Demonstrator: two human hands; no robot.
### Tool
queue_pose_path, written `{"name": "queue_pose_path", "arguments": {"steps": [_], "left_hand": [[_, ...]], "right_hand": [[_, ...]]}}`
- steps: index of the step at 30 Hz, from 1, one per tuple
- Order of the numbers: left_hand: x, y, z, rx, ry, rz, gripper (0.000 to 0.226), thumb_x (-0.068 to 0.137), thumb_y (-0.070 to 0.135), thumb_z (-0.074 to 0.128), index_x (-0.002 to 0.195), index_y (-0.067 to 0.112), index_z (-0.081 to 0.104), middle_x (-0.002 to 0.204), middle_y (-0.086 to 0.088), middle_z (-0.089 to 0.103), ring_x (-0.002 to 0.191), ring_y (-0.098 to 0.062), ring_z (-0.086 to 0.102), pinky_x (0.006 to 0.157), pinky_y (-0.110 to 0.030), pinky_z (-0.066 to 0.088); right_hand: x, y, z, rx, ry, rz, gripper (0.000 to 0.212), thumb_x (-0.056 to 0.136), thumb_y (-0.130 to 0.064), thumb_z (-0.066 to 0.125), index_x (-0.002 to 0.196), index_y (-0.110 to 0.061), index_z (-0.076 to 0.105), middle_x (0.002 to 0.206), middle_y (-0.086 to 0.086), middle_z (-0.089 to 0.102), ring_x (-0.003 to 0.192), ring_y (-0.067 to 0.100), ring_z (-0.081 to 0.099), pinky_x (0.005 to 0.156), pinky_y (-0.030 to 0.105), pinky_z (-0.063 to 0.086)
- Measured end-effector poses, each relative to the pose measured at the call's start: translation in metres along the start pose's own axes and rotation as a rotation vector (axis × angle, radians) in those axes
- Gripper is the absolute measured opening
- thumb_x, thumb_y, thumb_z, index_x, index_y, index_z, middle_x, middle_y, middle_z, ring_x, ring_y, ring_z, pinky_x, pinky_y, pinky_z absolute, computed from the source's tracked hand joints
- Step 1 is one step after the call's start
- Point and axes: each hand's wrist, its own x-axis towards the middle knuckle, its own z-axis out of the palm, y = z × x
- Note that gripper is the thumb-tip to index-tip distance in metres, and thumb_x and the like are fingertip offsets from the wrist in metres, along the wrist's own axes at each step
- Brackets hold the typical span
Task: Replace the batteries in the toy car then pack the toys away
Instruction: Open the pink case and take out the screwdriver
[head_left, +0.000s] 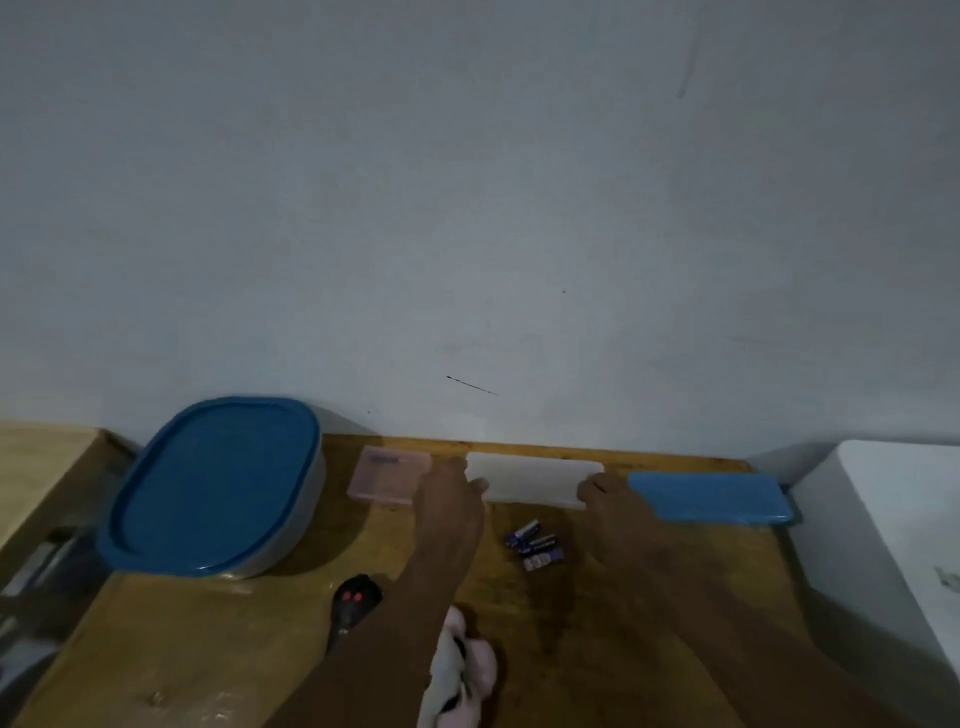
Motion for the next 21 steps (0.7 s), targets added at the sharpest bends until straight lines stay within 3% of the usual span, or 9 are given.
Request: {"name": "queue_pose_path", "arguments": {"steps": [4, 8, 12, 16, 18, 21], "left_hand": [[-0.014, -0.026, -0.032, -0.039, 0.102, 0.103, 0.012, 0.093, 0.016, 0.059, 0.102, 0.014, 0.067, 0.098, 0.000, 0.069, 0.084, -0.013, 0.063, 0.068, -0.021, 0.053], [-0.015, -0.071, -0.060, -0.016, 0.133, 0.019, 0.011, 0.095, 0.012, 0.051, 0.094, 0.017, 0.061, 0.090, 0.005, 0.062, 0.072, -0.008, 0.057, 0.051, -0.012, 0.039], [0.003, -0.112, -0.060, -0.001, 0.069, -0.006, 0.016, 0.096, 0.014, 0.049, 0.090, 0.013, 0.063, 0.091, -0.004, 0.066, 0.077, -0.017, 0.062, 0.065, -0.031, 0.055], [0.025, -0.138, -0.044, -0.114, 0.020, -0.041, 0.028, 0.094, 0.021, 0.047, 0.108, 0.002, 0.062, 0.110, -0.021, 0.065, 0.091, -0.024, 0.062, 0.088, -0.043, 0.055], [0.035, -0.141, -0.039, -0.198, 0.025, -0.113, 0.036, 0.094, 0.024, 0.047, 0.116, -0.002, 0.058, 0.117, -0.023, 0.063, 0.093, -0.024, 0.063, 0.087, -0.036, 0.055], [0.040, -0.139, -0.043, -0.228, -0.051, -0.132, 0.023, 0.096, 0.019, 0.048, 0.111, 0.003, 0.057, 0.110, -0.013, 0.064, 0.098, -0.022, 0.061, 0.078, -0.023, 0.049]], "right_hand": [[0.000, -0.010, -0.012, -0.053, -0.048, 0.036, 0.041, 0.091, -0.012, 0.050, 0.131, -0.012, 0.045, 0.136, 0.009, 0.045, 0.126, 0.026, 0.041, 0.103, 0.036, 0.041], [-0.002, -0.042, -0.019, -0.073, 0.035, -0.002, 0.035, 0.094, -0.022, 0.052, 0.128, -0.017, 0.047, 0.132, 0.006, 0.051, 0.121, 0.024, 0.045, 0.103, 0.038, 0.039], [0.004, -0.098, -0.008, 0.077, 0.109, -0.159, 0.037, 0.095, -0.019, 0.054, 0.132, -0.019, 0.050, 0.138, 0.000, 0.051, 0.126, 0.020, 0.045, 0.112, 0.037, 0.034], [0.027, -0.148, 0.006, 0.116, 0.155, -0.299, 0.032, 0.098, -0.022, 0.044, 0.128, -0.018, 0.052, 0.132, 0.003, 0.055, 0.120, 0.020, 0.048, 0.100, 0.030, 0.038], [0.039, -0.167, 0.015, 0.103, 0.150, -0.331, 0.032, 0.097, -0.019, 0.044, 0.127, -0.014, 0.053, 0.131, 0.006, 0.055, 0.120, 0.023, 0.048, 0.099, 0.031, 0.038], [0.054, -0.183, 0.028, 0.086, 0.142, -0.381, 0.028, 0.096, -0.016, 0.047, 0.122, -0.011, 0.055, 0.126, 0.009, 0.057, 0.115, 0.026, 0.050, 0.093, 0.033, 0.041]]}}
